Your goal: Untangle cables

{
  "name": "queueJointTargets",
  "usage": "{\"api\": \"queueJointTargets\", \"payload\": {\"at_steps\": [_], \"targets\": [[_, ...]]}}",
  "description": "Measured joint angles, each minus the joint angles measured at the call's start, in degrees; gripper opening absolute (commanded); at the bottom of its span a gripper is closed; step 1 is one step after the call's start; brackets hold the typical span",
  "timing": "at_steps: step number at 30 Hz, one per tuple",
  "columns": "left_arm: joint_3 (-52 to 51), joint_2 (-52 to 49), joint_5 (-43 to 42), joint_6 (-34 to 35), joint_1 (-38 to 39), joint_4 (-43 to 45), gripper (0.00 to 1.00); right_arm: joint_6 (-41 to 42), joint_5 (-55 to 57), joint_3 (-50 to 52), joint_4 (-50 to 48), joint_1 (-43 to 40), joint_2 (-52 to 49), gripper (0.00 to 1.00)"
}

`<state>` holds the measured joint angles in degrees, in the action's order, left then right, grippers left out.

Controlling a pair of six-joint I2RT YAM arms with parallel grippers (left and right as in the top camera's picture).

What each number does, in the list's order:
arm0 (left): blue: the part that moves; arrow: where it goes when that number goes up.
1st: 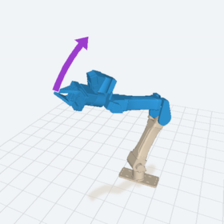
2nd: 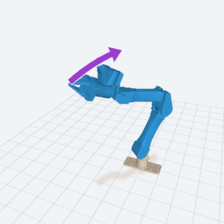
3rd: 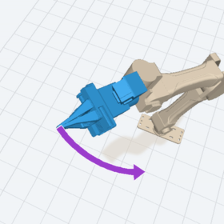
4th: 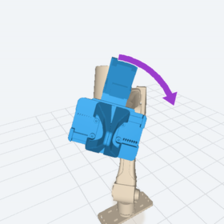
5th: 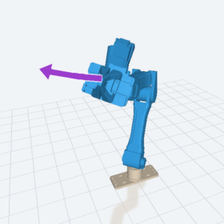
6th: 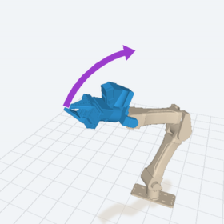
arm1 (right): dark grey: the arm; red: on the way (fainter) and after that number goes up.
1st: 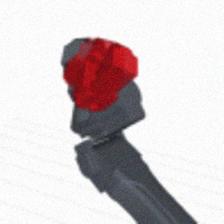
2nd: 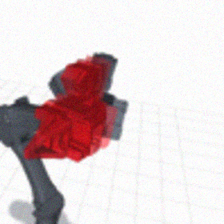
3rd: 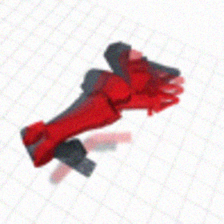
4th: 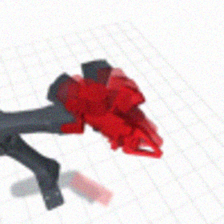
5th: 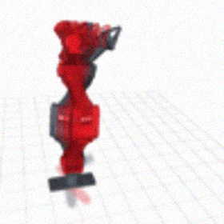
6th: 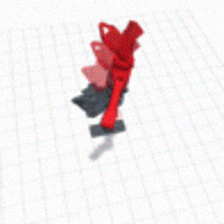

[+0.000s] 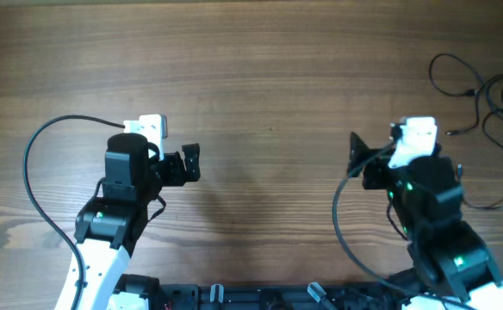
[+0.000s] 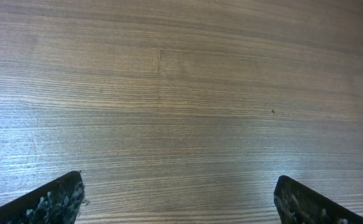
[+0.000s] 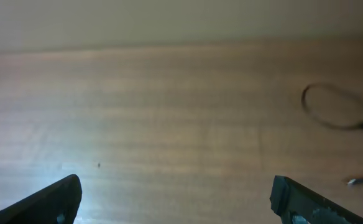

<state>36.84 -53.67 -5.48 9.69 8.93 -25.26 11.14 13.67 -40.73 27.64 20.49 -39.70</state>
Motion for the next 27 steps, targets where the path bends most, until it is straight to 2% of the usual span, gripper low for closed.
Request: {"api": "queueJointTargets", "payload": {"at_steps": [8,19,27], "targets": [[0.0,0.0,0.0,0.0,0.0,0.0,1.0,-2.4,1.88,2.89,4.85,0.0,-4.57,1.0],[0.0,0.0,0.0,0.0,0.0,0.0,1.0,-2.4,1.86,2.89,2.54,0.0,-12.9,1.0],[0.0,0.0,0.0,0.0,0.0,0.02,1.0,-2.4,1.86,2.89,2.51,0.0,-22.67,1.0]]}}
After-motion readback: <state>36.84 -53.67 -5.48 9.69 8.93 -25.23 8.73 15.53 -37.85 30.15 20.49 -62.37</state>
